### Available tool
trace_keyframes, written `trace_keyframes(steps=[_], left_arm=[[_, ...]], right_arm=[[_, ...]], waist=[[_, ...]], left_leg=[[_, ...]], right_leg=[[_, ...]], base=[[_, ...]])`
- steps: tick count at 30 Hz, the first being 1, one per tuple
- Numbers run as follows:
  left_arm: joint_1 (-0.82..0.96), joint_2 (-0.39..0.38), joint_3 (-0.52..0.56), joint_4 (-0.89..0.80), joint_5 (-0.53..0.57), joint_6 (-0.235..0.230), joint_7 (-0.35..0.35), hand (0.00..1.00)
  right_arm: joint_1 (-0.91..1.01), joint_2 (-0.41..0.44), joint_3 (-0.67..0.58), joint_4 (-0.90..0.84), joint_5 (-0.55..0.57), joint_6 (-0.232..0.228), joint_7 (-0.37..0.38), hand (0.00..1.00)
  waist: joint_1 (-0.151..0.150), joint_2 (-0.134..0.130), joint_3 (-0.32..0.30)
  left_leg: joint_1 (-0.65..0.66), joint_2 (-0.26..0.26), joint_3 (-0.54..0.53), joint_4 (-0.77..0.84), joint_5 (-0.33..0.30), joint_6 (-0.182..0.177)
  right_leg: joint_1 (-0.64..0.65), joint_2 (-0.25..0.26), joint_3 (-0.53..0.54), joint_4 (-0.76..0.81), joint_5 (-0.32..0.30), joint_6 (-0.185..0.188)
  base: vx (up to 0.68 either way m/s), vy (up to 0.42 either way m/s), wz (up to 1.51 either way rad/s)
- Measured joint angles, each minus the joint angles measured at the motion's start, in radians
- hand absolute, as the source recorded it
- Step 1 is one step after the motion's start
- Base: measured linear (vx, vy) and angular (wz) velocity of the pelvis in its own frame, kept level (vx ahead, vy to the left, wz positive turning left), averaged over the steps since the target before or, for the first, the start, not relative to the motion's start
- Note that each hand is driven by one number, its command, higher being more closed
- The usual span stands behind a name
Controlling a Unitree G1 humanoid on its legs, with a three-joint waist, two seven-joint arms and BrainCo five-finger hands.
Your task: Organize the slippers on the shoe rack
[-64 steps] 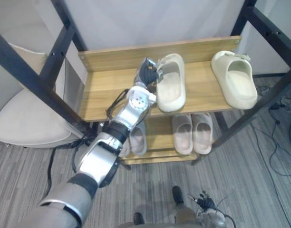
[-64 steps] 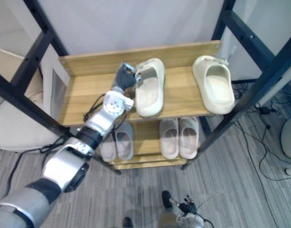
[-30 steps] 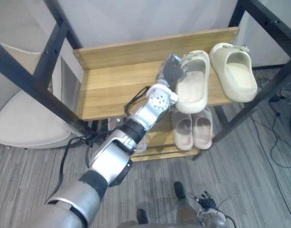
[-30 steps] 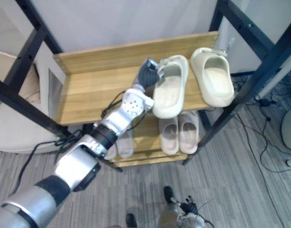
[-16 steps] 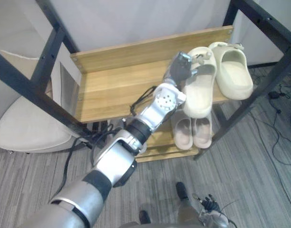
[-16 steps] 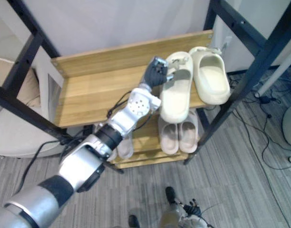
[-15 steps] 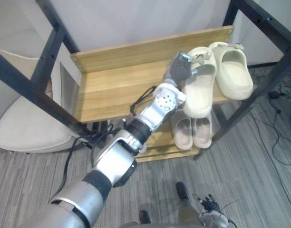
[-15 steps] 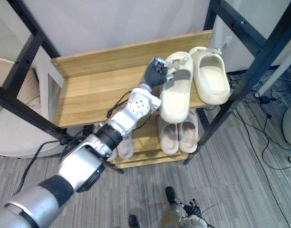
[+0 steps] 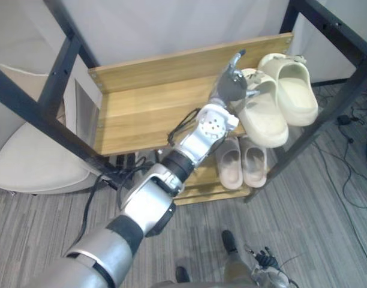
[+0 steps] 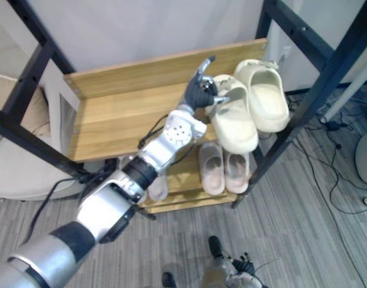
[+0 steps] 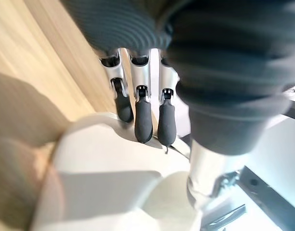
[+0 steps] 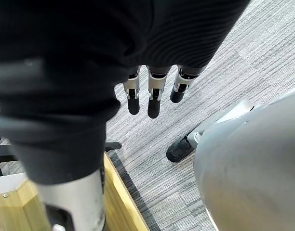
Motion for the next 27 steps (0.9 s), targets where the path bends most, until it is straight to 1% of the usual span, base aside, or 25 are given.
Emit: trace_keyframes(steps=[5, 7, 9, 14, 17, 18, 21, 24, 27], left_arm=[[0.000, 0.000, 0.005, 0.001, -0.020, 0.000, 0.001, 0.00], [0.002, 0.001, 0.005, -0.013, -0.038, -0.001, 0.003, 0.00], [0.021, 0.005, 0.005, -0.076, -0.043, -0.003, 0.004, 0.00], [0.165, 0.033, 0.001, -0.292, -0.065, -0.041, 0.001, 0.00], [0.244, 0.051, -0.016, -0.385, -0.076, -0.045, -0.003, 0.00], [0.279, 0.057, -0.019, -0.426, -0.076, -0.045, -0.005, 0.00], [0.354, 0.080, -0.033, -0.481, -0.076, -0.050, -0.029, 0.00], [0.435, 0.094, -0.049, -0.513, -0.079, -0.052, -0.062, 0.00], [0.513, 0.117, -0.087, -0.527, -0.100, -0.064, -0.091, 0.00]], right_arm=[[0.001, -0.002, 0.009, 0.001, 0.000, 0.000, 0.000, 0.00], [0.002, -0.009, 0.032, 0.002, 0.005, -0.001, 0.001, 0.00], [0.002, -0.019, 0.062, 0.004, 0.008, -0.001, 0.001, 0.00], [0.000, -0.037, 0.140, 0.024, 0.011, -0.002, 0.001, 0.00], [-0.003, -0.046, 0.159, 0.039, 0.017, -0.010, 0.002, 0.00], [-0.005, -0.052, 0.174, 0.045, 0.018, -0.009, 0.002, 0.00], [-0.011, -0.058, 0.197, 0.047, 0.019, -0.004, 0.002, 0.00], [-0.012, -0.062, 0.228, 0.047, 0.018, 0.002, 0.002, 0.00], [-0.017, -0.065, 0.242, 0.048, 0.018, 0.007, 0.002, 0.00]], waist=[[0.000, -0.001, -0.002], [0.000, -0.001, -0.002], [0.000, -0.001, -0.002], [0.005, -0.009, -0.014], [0.008, -0.010, -0.020], [0.013, -0.011, -0.021], [0.014, -0.011, -0.021], [0.016, -0.016, -0.029], [0.022, -0.019, -0.029]], left_leg=[[-0.001, -0.001, -0.010, 0.000, 0.002, 0.003], [0.000, -0.001, -0.017, 0.000, 0.003, 0.005], [0.005, 0.000, -0.030, 0.001, 0.004, 0.006], [0.006, -0.001, -0.051, 0.007, 0.006, 0.008], [-0.007, -0.006, -0.072, 0.016, 0.009, 0.011], [-0.005, -0.007, -0.075, 0.017, 0.009, 0.012], [0.014, -0.005, -0.095, 0.017, 0.009, 0.012], [0.017, -0.002, -0.114, 0.018, 0.010, 0.010], [0.019, 0.003, -0.129, 0.017, 0.011, 0.008]], right_leg=[[0.004, -0.002, -0.008, 0.000, 0.000, 0.000], [0.009, -0.003, -0.013, 0.000, 0.000, 0.000], [0.022, -0.005, -0.027, 0.000, -0.001, 0.001], [0.035, -0.010, -0.044, 0.000, -0.004, 0.002], [0.038, -0.019, -0.060, 0.000, -0.004, 0.003], [0.041, -0.020, -0.062, 0.000, -0.004, 0.003], [0.071, -0.019, -0.090, -0.001, -0.007, 0.000], [0.086, -0.018, -0.112, -0.005, -0.011, -0.008], [0.096, -0.017, -0.133, -0.008, -0.015, -0.013]], base=[[0.00, 0.000, 0.05], [0.00, -0.008, 0.12], [0.01, -0.027, 0.16], [-0.01, -0.031, 0.13], [-0.02, -0.023, 0.20], [-0.01, -0.017, 0.11], [0.00, -0.025, 0.16], [-0.01, -0.036, 0.20], [-0.02, -0.041, 0.16]])
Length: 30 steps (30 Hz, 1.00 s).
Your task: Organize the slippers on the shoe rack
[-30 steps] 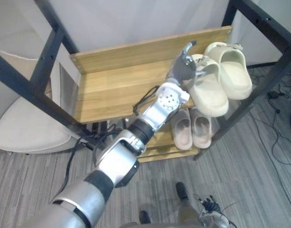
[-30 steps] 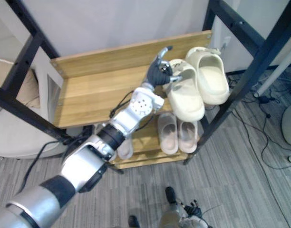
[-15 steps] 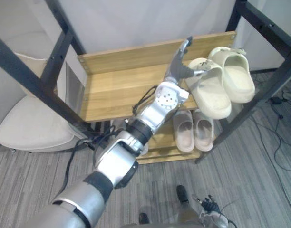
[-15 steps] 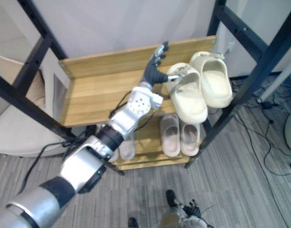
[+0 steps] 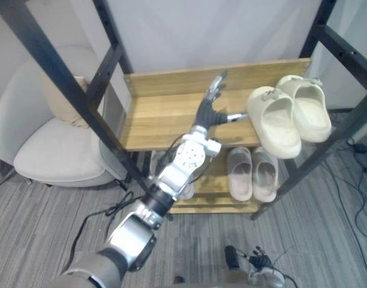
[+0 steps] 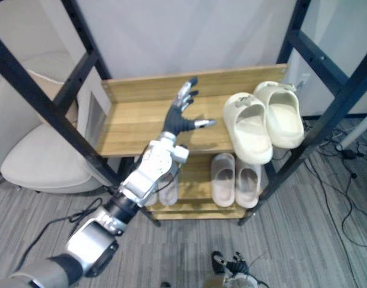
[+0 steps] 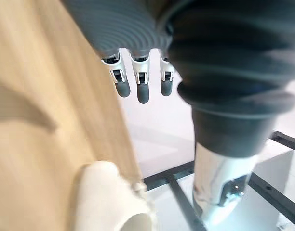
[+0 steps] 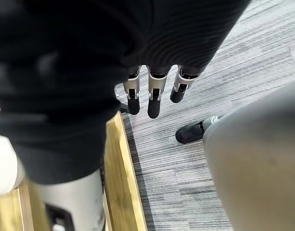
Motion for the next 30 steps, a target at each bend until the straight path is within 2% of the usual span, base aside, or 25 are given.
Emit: trace_keyframes(steps=[4, 6, 8, 14, 19, 30], left_arm=[[0.071, 0.009, -0.061, 0.000, -0.008, -0.001, -0.045, 0.00], [0.083, 0.009, -0.088, 0.005, -0.008, -0.001, -0.063, 0.00], [0.083, 0.007, -0.099, 0.015, -0.008, -0.003, -0.070, 0.00], [0.076, -0.003, -0.120, 0.047, -0.006, -0.023, -0.085, 0.00], [0.052, -0.019, -0.152, 0.092, -0.004, -0.030, -0.085, 0.00], [-0.075, -0.086, -0.183, 0.242, -0.003, -0.056, -0.075, 0.00]], right_arm=[[-0.003, -0.005, 0.030, 0.002, 0.000, 0.001, 0.000, 0.00], [-0.008, -0.003, 0.048, 0.020, 0.001, 0.002, -0.001, 0.00], [-0.024, -0.001, 0.064, 0.037, 0.001, 0.003, -0.002, 0.00], [-0.029, 0.000, 0.069, 0.039, 0.019, 0.003, -0.009, 0.00], [-0.032, 0.007, 0.081, 0.039, 0.019, 0.003, -0.015, 0.00], [-0.046, 0.008, 0.060, 0.045, 0.019, 0.003, -0.019, 0.00]], waist=[[0.008, -0.009, 0.002], [0.015, -0.022, 0.005], [0.017, -0.031, 0.006], [0.015, -0.038, 0.009], [0.016, -0.063, 0.017], [-0.006, -0.062, 0.018]], left_leg=[[0.000, 0.009, -0.023, -0.002, 0.005, -0.007], [0.000, 0.018, -0.027, -0.008, 0.008, -0.013], [0.000, 0.024, -0.032, -0.012, 0.011, -0.018], [0.015, 0.026, -0.045, -0.017, 0.012, -0.020], [0.026, 0.028, -0.047, -0.018, 0.009, -0.023], [0.028, 0.047, -0.013, -0.025, -0.001, -0.037]], right_leg=[[0.010, 0.006, -0.026, 0.000, -0.006, -0.009], [0.011, 0.014, -0.033, 0.000, -0.008, -0.012], [0.011, 0.020, -0.039, 0.000, -0.009, -0.013], [0.029, 0.024, -0.055, 0.000, -0.011, -0.014], [0.042, 0.023, -0.059, 0.000, -0.020, -0.015], [0.022, 0.050, -0.029, 0.000, -0.028, -0.022]], base=[[0.00, -0.046, 0.15], [0.01, -0.058, 0.07], [0.01, -0.051, 0.04], [0.01, -0.023, 0.05], [-0.01, -0.005, 0.02], [0.02, -0.016, -0.10]])
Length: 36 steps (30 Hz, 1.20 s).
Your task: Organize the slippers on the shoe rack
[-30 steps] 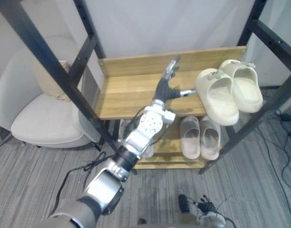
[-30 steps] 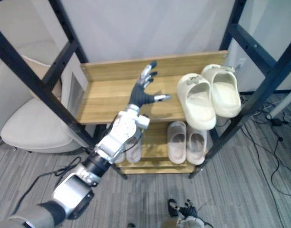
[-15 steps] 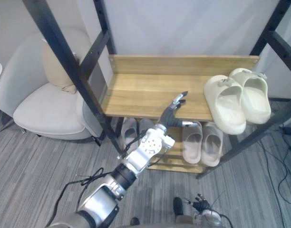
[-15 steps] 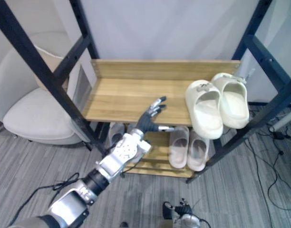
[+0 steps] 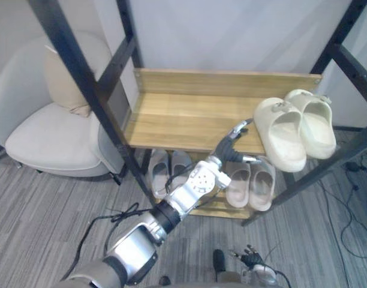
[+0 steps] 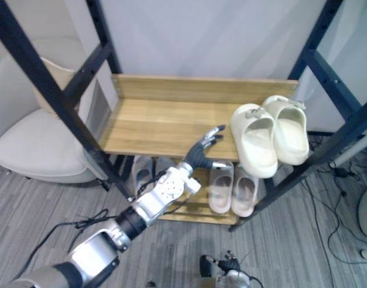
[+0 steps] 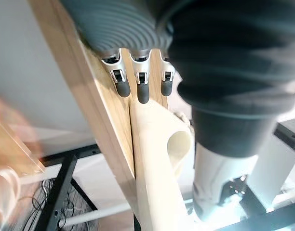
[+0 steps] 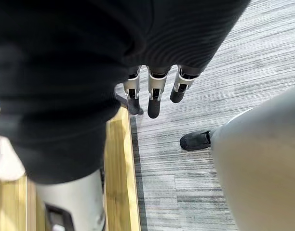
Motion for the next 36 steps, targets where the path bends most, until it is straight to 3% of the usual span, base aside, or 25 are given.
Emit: trace_keyframes(steps=[5, 24, 36], left_arm=[[-0.047, -0.012, 0.010, 0.043, 0.000, -0.002, 0.034, 0.00], [-0.174, -0.024, 0.126, 0.151, 0.002, 0.004, 0.099, 0.00], [-0.203, -0.025, 0.163, 0.185, 0.007, 0.004, 0.108, 0.00]], right_arm=[[-0.013, 0.001, -0.026, 0.000, 0.000, 0.001, -0.003, 0.00], [-0.018, 0.003, -0.152, -0.007, -0.002, 0.003, -0.003, 0.00], [-0.002, 0.011, -0.191, -0.012, -0.003, 0.003, 0.000, 0.00]], waist=[[-0.012, 0.007, 0.005], [-0.012, 0.033, 0.038], [-0.012, 0.043, 0.041]], left_leg=[[0.002, 0.009, 0.019, -0.010, -0.002, -0.003], [-0.001, 0.029, 0.066, -0.011, -0.019, -0.021], [-0.003, 0.030, 0.075, -0.011, -0.024, -0.029]], right_leg=[[-0.014, 0.012, 0.017, 0.000, 0.000, -0.001], [-0.041, 0.038, 0.057, 0.000, 0.000, -0.002], [-0.048, 0.035, 0.066, 0.000, 0.004, -0.006]], base=[[0.02, -0.022, -0.12], [0.00, -0.016, -0.07], [-0.02, -0.014, -0.02]])
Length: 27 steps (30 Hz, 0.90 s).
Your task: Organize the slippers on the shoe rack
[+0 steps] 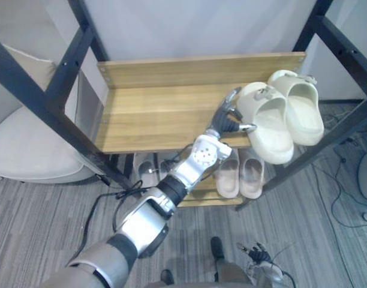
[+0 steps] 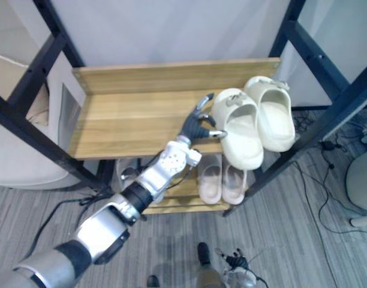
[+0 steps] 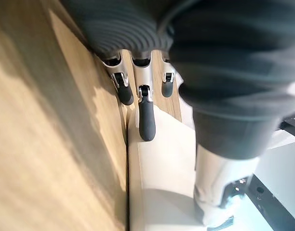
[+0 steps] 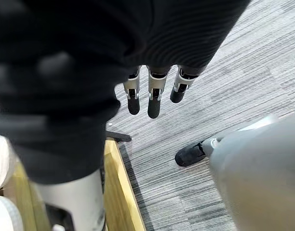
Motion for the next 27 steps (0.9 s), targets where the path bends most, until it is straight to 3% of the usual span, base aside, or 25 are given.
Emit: trace_keyframes(steps=[12, 17, 23, 27], left_arm=[[-0.002, 0.003, 0.022, 0.004, 0.000, 0.009, -0.002, 0.00], [-0.003, 0.010, 0.069, -0.019, -0.003, 0.049, -0.009, 0.00], [0.044, 0.093, 0.082, -0.155, -0.009, 0.062, -0.014, 0.00], [0.099, 0.138, 0.077, -0.277, -0.010, 0.060, -0.033, 0.00]], right_arm=[[0.000, -0.002, 0.026, 0.000, 0.001, 0.000, 0.006, 0.00], [-0.001, -0.007, 0.050, 0.000, 0.002, 0.000, 0.011, 0.00], [-0.001, -0.014, 0.082, -0.002, 0.002, 0.002, 0.020, 0.00], [0.000, -0.017, 0.119, -0.003, 0.003, 0.004, 0.026, 0.00]], waist=[[-0.001, 0.004, -0.002], [-0.004, 0.015, -0.001], [-0.001, 0.019, 0.004], [0.021, 0.017, 0.004]], left_leg=[[0.002, -0.003, -0.003, 0.001, 0.009, 0.010], [0.004, -0.005, -0.013, 0.004, 0.014, 0.012], [0.005, -0.001, -0.047, 0.004, 0.024, 0.011], [0.000, -0.002, -0.073, 0.010, 0.031, 0.013]], right_leg=[[0.003, -0.001, -0.007, 0.000, 0.003, -0.002], [0.012, -0.004, -0.018, 0.000, 0.005, -0.003], [0.031, -0.005, -0.050, 0.000, 0.005, -0.004], [0.043, -0.012, -0.072, 0.001, 0.005, -0.004]], base=[[0.00, 0.000, 0.00], [0.00, 0.000, 0.05], [-0.02, -0.026, 0.17], [-0.02, -0.018, 0.19]])
